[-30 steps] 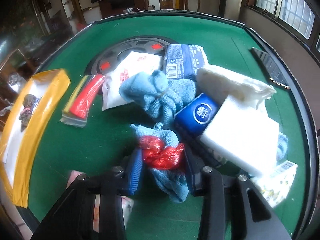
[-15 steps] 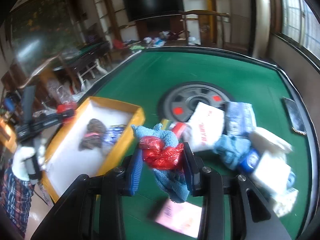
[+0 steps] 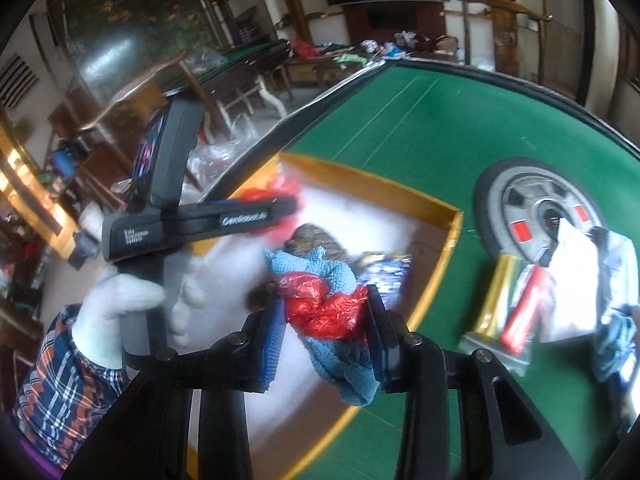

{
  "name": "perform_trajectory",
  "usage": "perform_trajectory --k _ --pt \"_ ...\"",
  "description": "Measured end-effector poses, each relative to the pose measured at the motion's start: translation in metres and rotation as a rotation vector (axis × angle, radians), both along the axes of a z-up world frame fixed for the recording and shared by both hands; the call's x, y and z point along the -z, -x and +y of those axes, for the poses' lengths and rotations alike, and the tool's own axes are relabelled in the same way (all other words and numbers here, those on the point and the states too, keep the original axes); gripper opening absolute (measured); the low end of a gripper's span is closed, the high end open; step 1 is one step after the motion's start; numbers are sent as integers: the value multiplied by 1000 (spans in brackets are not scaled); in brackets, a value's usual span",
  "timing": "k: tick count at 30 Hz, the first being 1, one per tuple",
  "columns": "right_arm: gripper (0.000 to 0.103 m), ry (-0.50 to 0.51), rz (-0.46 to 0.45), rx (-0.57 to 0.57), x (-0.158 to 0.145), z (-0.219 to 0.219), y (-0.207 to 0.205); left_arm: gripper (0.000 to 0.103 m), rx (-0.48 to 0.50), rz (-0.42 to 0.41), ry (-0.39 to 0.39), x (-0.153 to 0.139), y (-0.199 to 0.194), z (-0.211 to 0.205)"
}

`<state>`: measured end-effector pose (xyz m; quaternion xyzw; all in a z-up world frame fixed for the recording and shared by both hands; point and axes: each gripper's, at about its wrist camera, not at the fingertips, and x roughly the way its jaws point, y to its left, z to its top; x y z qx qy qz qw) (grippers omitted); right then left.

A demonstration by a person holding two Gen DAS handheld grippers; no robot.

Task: Organize soft objects
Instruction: 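Carry red bag and blue towel into the yellow tray and open both tools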

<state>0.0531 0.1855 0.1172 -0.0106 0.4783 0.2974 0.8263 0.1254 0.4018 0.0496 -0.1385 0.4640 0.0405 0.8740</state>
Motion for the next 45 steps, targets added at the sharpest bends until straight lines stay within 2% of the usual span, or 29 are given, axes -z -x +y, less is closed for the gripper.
perform_trajectory --k 3,6,9,12,17,23,25,27,33,37,41,43,45 --pt "34 5 43 -50 12 17 1 60 7 -11 43 -7 3 6" --pt "34 12 94 -96 27 35 2 60 -8 -36 37 -21 14 7" --pt "34 17 165 -130 44 51 -4 60 -38 -123 14 -45 36 9" --pt "34 14 218 -130 57 63 -18 60 -46 -201 62 -65 61 16" --pt "34 70 155 -58 58 74 -42 64 -68 -269 68 -82 88 26" --pt "36 83 132 -14 62 82 -61 64 -78 -285 50 -85 96 27" --pt "40 73 121 -13 59 81 -58 64 -76 -284 39 -84 97 25" --pt "52 58 97 -16 52 78 -55 64 -78 -280 39 -84 98 26" --pt "55 -33 12 38 14 28 -44 64 -97 -281 35 -87 106 19" --pt "56 -48 -160 130 -25 -42 -7 64 -61 -308 12 -94 114 -5" --pt "74 -82 -316 277 -52 -120 48 67 6 -337 14 -100 119 -43" --pt "84 -104 -359 359 -54 -160 76 76 52 -346 21 -100 120 -67" --pt "96 -66 -399 457 -49 -193 94 76 109 -349 28 -98 120 -94"
